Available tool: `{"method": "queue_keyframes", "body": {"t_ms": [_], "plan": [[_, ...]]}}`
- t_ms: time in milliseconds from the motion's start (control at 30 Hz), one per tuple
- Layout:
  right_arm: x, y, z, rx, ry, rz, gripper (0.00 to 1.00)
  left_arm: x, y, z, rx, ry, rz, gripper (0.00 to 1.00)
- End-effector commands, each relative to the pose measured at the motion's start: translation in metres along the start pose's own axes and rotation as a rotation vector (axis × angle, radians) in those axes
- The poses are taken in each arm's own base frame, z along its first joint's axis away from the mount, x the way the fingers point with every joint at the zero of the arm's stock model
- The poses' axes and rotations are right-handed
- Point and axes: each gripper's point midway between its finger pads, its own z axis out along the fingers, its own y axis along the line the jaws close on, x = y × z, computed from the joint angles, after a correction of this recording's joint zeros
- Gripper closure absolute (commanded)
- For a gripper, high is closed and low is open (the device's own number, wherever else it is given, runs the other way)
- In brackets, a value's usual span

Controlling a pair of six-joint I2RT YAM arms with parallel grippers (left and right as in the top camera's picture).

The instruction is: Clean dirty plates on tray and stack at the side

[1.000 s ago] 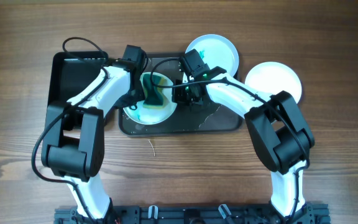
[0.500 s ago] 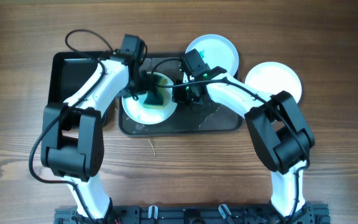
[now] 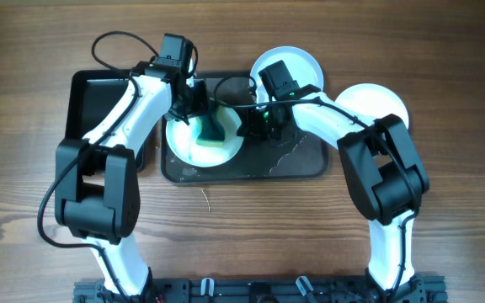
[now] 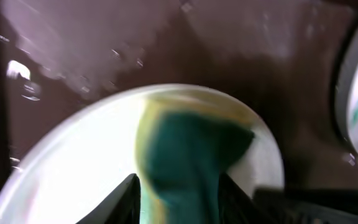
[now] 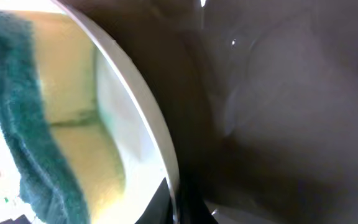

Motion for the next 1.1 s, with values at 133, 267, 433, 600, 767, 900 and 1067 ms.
{"method": "queue_keyframes", "body": {"t_ms": [133,267,433,600,767,900,1067], "plan": [[0.005,-0.008,0.014,0.007,0.03,0.003,0.96,0.011,-0.016,0.006,0.091,0.065,0.017,0.65],[0.005,-0.008,0.014,0.009,0.03,0.003,0.96,0.018,-0.016,0.009,0.085,0.083,0.022,0.65],[0.004,-0.01,0.014,0.02,0.022,0.015,0.96,0.041,-0.008,0.024,0.031,0.126,0.038,0.66],[0.003,-0.01,0.014,0.019,0.021,0.017,0.96,0.055,0.001,0.039,-0.027,0.125,0.061,0.75],[0.003,-0.01,0.014,0.019,0.021,0.02,0.96,0.058,0.023,0.046,-0.13,0.099,0.03,0.96],[0.003,-0.012,0.014,0.027,0.017,0.031,0.96,0.05,0.038,0.043,-0.211,0.057,0.011,0.96],[0.003,-0.013,0.014,0.036,0.016,0.034,0.96,0.035,0.065,0.023,-0.325,0.015,-0.04,0.96]]}}
